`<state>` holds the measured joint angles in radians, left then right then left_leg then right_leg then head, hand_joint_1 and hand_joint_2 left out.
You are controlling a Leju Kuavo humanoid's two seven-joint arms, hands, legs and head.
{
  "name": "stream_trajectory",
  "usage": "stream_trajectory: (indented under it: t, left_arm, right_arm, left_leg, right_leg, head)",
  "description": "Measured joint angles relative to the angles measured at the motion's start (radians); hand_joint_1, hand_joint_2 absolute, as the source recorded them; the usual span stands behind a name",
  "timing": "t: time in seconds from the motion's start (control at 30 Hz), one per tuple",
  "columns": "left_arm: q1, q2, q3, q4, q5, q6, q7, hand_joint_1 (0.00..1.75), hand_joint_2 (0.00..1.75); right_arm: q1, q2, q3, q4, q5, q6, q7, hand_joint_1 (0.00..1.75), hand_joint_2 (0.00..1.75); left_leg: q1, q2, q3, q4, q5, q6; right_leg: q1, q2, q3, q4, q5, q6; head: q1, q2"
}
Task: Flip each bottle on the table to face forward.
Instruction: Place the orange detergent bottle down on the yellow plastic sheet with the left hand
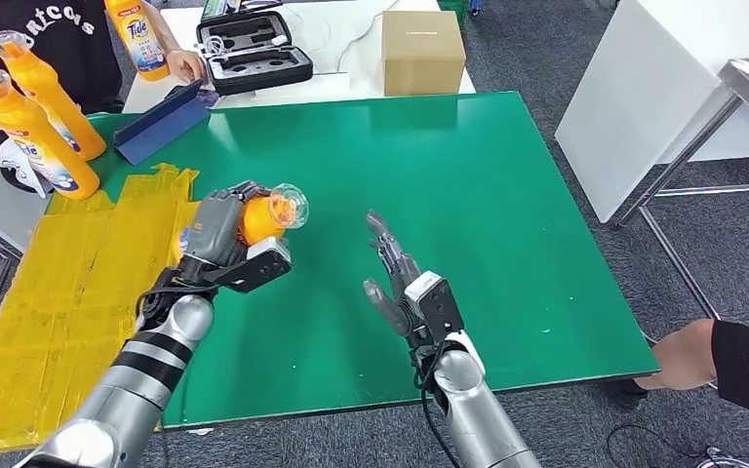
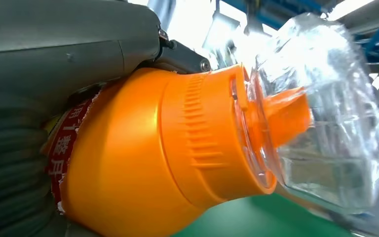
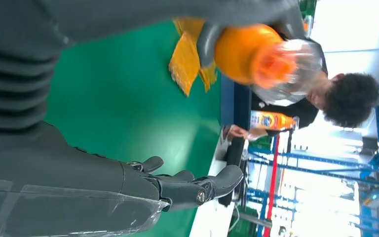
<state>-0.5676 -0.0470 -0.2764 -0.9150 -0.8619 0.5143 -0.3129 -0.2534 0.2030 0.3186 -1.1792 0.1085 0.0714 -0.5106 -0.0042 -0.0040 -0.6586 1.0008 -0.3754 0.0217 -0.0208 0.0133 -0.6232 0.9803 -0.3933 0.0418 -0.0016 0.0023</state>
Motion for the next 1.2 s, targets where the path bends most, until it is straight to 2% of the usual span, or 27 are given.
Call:
stream_trajectory:
  t: [0.1, 0.2, 0.37, 0.43, 0.67, 0.87, 1.07, 1.1, 1.2]
  left_arm:
    - [-0.035, 0.039, 0.007, 0.086, -0.147, 0.094, 0.033, 1.75, 1.75]
    - [-0.061, 0.067, 0.016, 0.165, -0.221, 0.125, 0.066, 1.75, 1.75]
    - [-0.104, 0.122, 0.011, 0.31, -0.456, 0.173, 0.235, 1.75, 1.75]
    - [-0.115, 0.141, 0.008, 0.364, -0.506, 0.174, 0.278, 1.75, 1.75]
    - [-0.125, 0.179, 0.002, 0.47, -0.553, 0.144, 0.331, 1.75, 1.75]
    - [-0.12, 0.189, 0.0, 0.535, -0.585, 0.125, 0.371, 1.75, 1.75]
    - [-0.107, 0.179, 0.008, 0.567, -0.559, 0.142, 0.347, 1.72, 1.75]
    - [-0.106, 0.177, 0.01, 0.57, -0.557, 0.144, 0.345, 1.36, 1.75]
    - [-0.105, 0.17, 0.016, 0.575, -0.547, 0.146, 0.334, 0.08, 1.75]
  right_arm:
    - [0.005, -0.009, -0.01, -0.022, -0.014, -0.003, 0.01, 0.0, 0.0]
    - [0.008, -0.016, -0.018, -0.038, -0.032, -0.005, 0.012, 0.0, 0.0]
    - [0.009, -0.028, -0.024, -0.061, -0.065, -0.01, 0.012, 0.0, 0.0]
    - [0.009, -0.032, -0.024, -0.07, -0.072, -0.012, 0.012, 0.0, 0.0]
    - [0.008, -0.04, -0.023, -0.084, -0.084, -0.014, 0.012, 0.0, 0.0]
    - [-0.002, -0.042, -0.017, -0.085, -0.098, -0.015, 0.02, 0.0, 0.0]
    - [-0.018, -0.043, 0.0, -0.074, -0.102, -0.018, 0.024, 0.0, 0.0]
    - [-0.019, -0.043, 0.002, -0.072, -0.102, -0.018, 0.025, 0.0, 0.0]
    - [-0.022, -0.043, 0.007, -0.067, -0.101, -0.019, 0.027, 0.0, 0.0]
  left_leg:
    - [0.0, 0.0, 0.0, 0.0, 0.0, 0.0]
    - [0.0, 0.0, 0.0, 0.0, 0.0, 0.0]
    - [0.0, 0.001, 0.0, 0.0, 0.0, 0.0]
    - [0.0, 0.001, 0.0, 0.0, 0.0, 0.0]
    - [0.0, 0.0, 0.0, 0.0, 0.0, 0.0]
    - [0.0, 0.0, -0.001, 0.0, 0.0, 0.0]
    - [0.0, -0.001, 0.0, 0.0, 0.0, 0.0]
    - [0.0, -0.001, 0.001, 0.0, 0.0, 0.0]
    - [0.0, -0.001, 0.002, 0.0, 0.0, 0.0]
  right_leg:
    - [0.0, 0.0, 0.0, 0.0, 0.0, 0.0]
    - [0.0, 0.0, 0.0, 0.0, 0.0, 0.0]
    - [0.0, 0.0, 0.0, 0.0, 0.0, 0.0]
    - [0.0, 0.0, -0.001, 0.0, 0.0, 0.0]
    - [0.0, 0.0, -0.001, 0.0, 0.0, 0.0]
    - [0.0, 0.0, -0.001, 0.0, 0.0, 0.0]
    - [0.0, 0.0, 0.001, 0.0, 0.0, 0.0]
    - [0.0, 0.0, 0.001, 0.0, 0.0, 0.0]
    - [0.0, 0.0, 0.003, 0.0, 0.0, 0.0]
  head:
    - [0.0, 0.0]
    - [0.0, 0.0]
    - [0.0, 0.0]
    - [0.0, 0.0]
    - [0.0, 0.0]
    - [0.0, 0.0]
    - [0.0, 0.0]
    - [0.0, 0.0]
    - [0.0, 0.0]
